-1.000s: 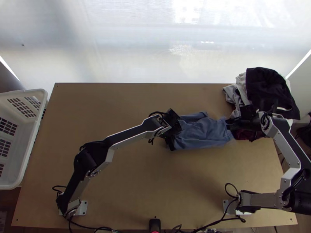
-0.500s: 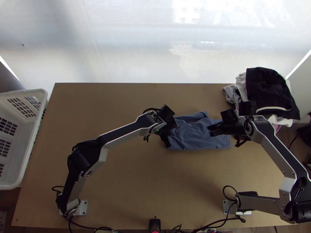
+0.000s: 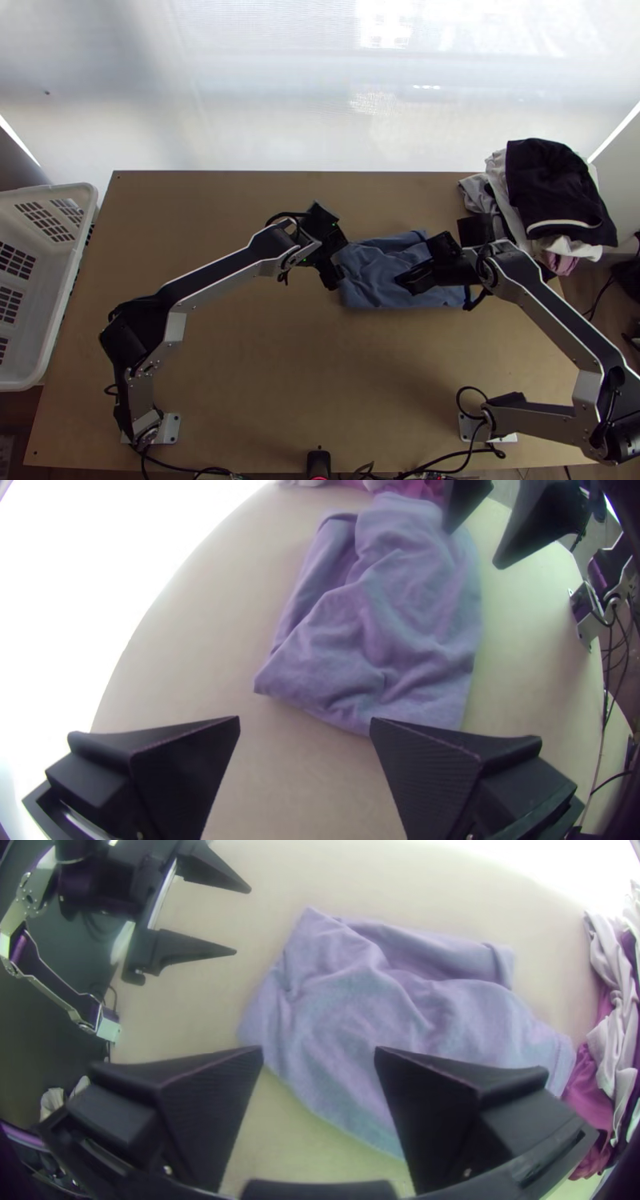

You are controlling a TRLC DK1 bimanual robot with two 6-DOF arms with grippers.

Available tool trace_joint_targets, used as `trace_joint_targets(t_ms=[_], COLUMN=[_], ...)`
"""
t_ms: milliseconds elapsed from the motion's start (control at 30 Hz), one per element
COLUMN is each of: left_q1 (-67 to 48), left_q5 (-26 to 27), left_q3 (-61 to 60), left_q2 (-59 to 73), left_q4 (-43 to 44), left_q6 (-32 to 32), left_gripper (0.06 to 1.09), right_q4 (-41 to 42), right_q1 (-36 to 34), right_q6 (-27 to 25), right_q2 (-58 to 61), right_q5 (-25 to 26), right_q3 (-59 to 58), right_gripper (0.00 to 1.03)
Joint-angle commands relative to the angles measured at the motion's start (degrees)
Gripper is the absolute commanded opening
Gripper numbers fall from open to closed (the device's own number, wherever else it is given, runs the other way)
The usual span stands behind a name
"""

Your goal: Fold the t-shirt

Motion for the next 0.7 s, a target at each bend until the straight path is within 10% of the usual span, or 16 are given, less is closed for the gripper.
trace_joint_targets(t_ms=[0, 333, 667], left_q1=[2.4, 7.5, 11.1], left_q5=[-1.5, -2.7, -3.2], left_q3=[-5.0, -15.5, -19.1], left_q2=[-5.3, -13.0, -14.4], left_q4=[1.3, 9.3, 14.2], left_q6=[0.6, 7.1, 12.9], left_gripper=[1.04, 1.04, 1.04], right_q4=[-0.5, 2.0, 5.0], right_q1=[6.8, 24.0, 28.9], right_q6=[2.8, 5.8, 10.3], right_q2=[-0.8, 5.8, 17.7], right_q5=[2.3, 21.7, 27.0], right_q3=[-0.7, 1.9, 10.7], right_gripper=[0.98, 0.98, 0.98])
